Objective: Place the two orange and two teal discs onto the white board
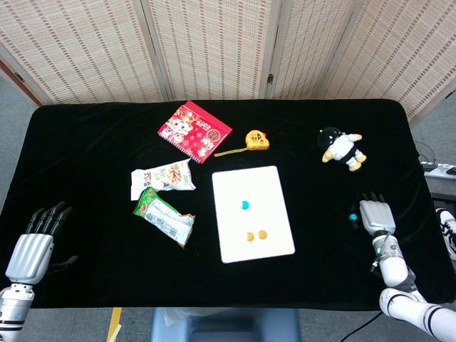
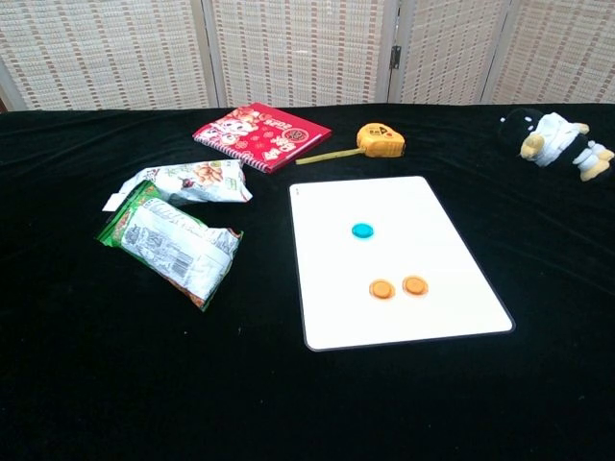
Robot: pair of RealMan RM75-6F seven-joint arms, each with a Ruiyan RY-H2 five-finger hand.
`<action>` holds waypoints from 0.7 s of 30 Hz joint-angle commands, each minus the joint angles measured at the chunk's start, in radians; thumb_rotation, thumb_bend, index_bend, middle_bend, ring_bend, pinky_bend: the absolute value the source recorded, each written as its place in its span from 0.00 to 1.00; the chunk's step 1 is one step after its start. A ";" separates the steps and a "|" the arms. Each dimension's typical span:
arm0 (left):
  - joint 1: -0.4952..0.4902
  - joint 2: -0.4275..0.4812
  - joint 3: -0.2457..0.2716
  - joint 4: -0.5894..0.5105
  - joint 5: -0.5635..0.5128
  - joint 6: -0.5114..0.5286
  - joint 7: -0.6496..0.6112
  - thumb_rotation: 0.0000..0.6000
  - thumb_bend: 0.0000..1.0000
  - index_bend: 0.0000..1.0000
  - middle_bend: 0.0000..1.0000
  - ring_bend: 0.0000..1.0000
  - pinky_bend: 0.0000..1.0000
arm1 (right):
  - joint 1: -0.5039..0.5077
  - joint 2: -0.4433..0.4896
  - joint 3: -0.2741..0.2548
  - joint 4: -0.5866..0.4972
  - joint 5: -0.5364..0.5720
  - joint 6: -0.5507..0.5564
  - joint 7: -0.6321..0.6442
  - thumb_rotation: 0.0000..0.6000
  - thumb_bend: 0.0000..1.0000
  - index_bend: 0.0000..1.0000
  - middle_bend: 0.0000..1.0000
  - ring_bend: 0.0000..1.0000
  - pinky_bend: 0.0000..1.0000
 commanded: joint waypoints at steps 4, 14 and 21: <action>0.000 -0.002 0.000 0.003 -0.002 -0.003 0.000 1.00 0.15 0.04 0.05 0.10 0.00 | -0.002 -0.004 0.006 0.007 0.006 -0.007 -0.004 1.00 0.27 0.43 0.15 0.02 0.00; -0.001 -0.005 0.000 0.006 -0.002 -0.003 -0.001 1.00 0.15 0.04 0.05 0.10 0.00 | -0.002 -0.003 0.016 -0.005 0.001 -0.006 -0.015 1.00 0.27 0.48 0.16 0.03 0.00; -0.001 -0.002 -0.001 0.003 -0.002 -0.003 0.000 1.00 0.15 0.04 0.05 0.10 0.00 | 0.007 0.054 0.045 -0.120 -0.052 0.042 -0.011 1.00 0.27 0.48 0.16 0.03 0.00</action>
